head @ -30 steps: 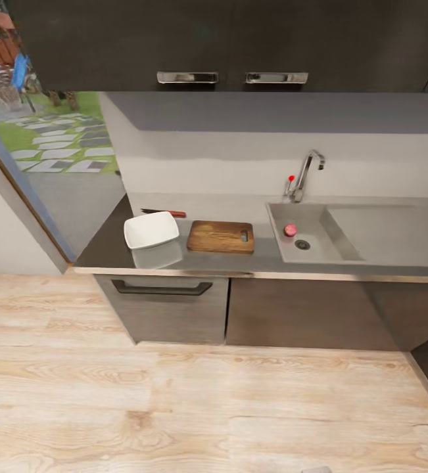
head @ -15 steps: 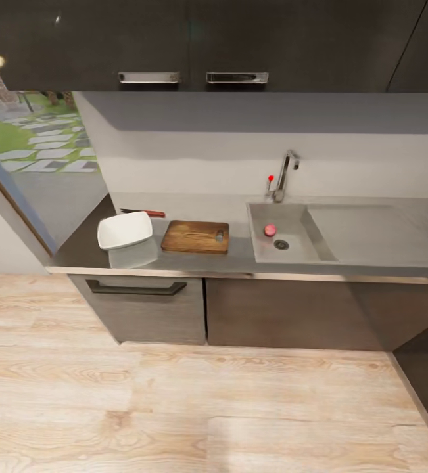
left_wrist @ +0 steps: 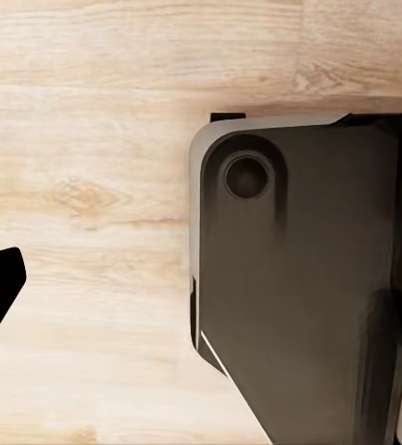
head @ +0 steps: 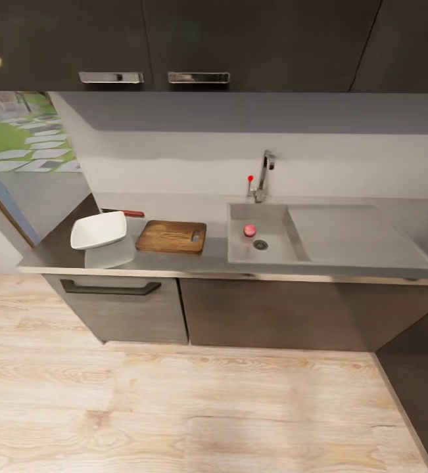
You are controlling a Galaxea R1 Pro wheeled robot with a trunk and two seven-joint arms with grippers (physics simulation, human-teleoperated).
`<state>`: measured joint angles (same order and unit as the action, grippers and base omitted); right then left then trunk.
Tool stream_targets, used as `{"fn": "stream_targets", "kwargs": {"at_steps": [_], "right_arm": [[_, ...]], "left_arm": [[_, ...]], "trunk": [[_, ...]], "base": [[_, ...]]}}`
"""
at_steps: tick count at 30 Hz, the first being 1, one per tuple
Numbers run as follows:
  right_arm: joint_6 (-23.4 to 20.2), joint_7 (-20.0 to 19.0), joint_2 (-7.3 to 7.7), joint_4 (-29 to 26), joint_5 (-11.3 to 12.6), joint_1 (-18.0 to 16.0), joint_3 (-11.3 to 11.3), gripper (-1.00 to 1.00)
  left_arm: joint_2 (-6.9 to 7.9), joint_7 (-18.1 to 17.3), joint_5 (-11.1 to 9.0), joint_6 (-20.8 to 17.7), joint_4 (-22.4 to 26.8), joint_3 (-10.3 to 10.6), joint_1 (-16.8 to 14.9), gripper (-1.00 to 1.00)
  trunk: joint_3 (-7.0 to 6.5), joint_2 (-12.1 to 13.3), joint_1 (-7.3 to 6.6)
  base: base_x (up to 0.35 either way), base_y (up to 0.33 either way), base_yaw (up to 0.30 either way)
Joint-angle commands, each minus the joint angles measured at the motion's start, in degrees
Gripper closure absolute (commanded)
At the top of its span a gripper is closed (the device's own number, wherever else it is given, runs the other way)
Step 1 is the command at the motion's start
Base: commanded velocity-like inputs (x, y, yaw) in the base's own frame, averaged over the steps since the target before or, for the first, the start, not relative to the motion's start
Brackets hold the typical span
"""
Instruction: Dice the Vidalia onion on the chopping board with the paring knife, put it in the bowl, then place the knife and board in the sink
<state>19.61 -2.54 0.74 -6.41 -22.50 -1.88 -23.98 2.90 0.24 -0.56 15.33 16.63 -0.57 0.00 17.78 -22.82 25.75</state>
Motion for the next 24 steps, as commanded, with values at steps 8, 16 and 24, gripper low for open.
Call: {"fn": "stream_targets", "kwargs": {"at_steps": [8, 16, 24], "right_arm": [[0.0, 2.8, -1.38, -8.6, -0.1, 0.0, -0.5, -1.00], [0.1, 2.7, -0.93, -9.8, 3.7, 0.0, -0.7, -1.00], [0.2, -1.3, -0.91, -10.7, 4.7, 0.0, -0.6, -1.00]], "left_arm": [[0.00, 0.0, -0.1, 0.2, 0.1, 0.0, 0.0, -1.00], [0.00, 0.0, -0.1, 0.1, 0.0, 0.0, 0.0, -1.00], [0.00, 0.0, -0.1, 0.1, 0.0, 0.0, 0.0, -1.00]], "trunk": [[0.09, -0.1, 0.03], [0.09, -0.1, 0.03], [0.09, -0.1, 0.03]], "base": [[0.000, -0.122, 0.000], [0.069, -0.173, 0.000], [0.150, -0.270, 0.000]]}}
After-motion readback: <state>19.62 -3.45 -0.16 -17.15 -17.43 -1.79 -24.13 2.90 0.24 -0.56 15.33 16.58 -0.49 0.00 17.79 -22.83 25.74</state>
